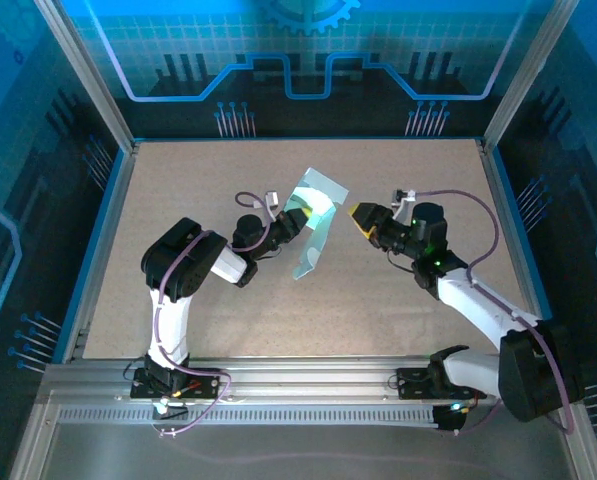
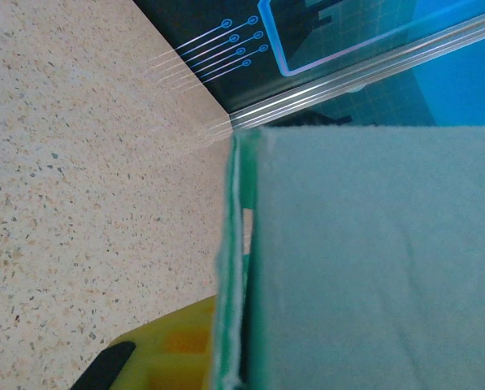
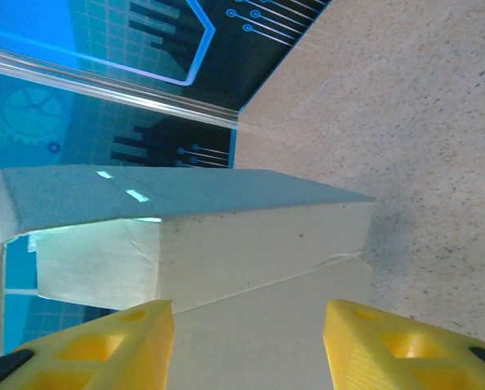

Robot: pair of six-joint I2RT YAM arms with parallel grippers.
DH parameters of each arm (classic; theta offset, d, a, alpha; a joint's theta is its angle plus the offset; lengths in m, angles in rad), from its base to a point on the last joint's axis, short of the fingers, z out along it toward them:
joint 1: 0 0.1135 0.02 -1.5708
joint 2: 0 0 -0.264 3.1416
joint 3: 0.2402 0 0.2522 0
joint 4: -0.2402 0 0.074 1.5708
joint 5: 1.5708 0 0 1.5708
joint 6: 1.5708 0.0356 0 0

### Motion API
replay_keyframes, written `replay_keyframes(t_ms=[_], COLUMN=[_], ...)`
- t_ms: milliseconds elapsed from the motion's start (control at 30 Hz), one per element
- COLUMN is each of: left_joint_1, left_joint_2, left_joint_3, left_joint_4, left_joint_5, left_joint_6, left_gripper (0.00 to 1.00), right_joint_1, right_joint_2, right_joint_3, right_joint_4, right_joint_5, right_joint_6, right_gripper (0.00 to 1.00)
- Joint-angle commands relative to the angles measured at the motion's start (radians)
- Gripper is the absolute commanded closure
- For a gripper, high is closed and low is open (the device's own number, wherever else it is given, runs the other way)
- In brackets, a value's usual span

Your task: Fold the paper box

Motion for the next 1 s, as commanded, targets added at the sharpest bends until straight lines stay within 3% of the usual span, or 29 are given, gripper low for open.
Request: replay_keyframes(t_ms=[0, 267, 467, 700, 900, 967], left_joint_1=[-0.006, -0.008, -0.009, -0.011, -0.014, -0.013], left_joint_2=[-0.009, -0.008, -0.017, -0.023, -0.029, -0.029], left_joint_3=[0.019, 0.022, 0.010, -0.001, 0.001, 0.000], left_joint_4=[0.048, 0.048, 0.048, 0.048, 0.047, 0.045], left_joint_5=[-0.007, -0.003, -0.013, -0.036, -0.042, -0.045], left_joint_6=[-0.011, 0.004, 0.018, 0.036, 0.053, 0.058], left_gripper=[1.00, 1.00, 1.00, 1.00, 1.00, 1.00], right_joint_1=[0.012, 0.048, 0.058, 0.063, 0.070, 0.074], right_joint_2=[0.016, 0.100, 0.146, 0.117, 0.105, 0.102], right_joint_3=[0.040, 0.127, 0.144, 0.162, 0.184, 0.193], right_joint_4=[0.098, 0.087, 0.100, -0.057, -0.144, -0.172], right_joint_5=[-0.034, -0.066, -0.063, -0.035, -0.012, -0.008], right_joint_6=[0.033, 0.025, 0.057, 0.007, -0.034, -0.050], right_gripper=[0.48, 0.56, 0.73, 0.78, 0.98, 1.00])
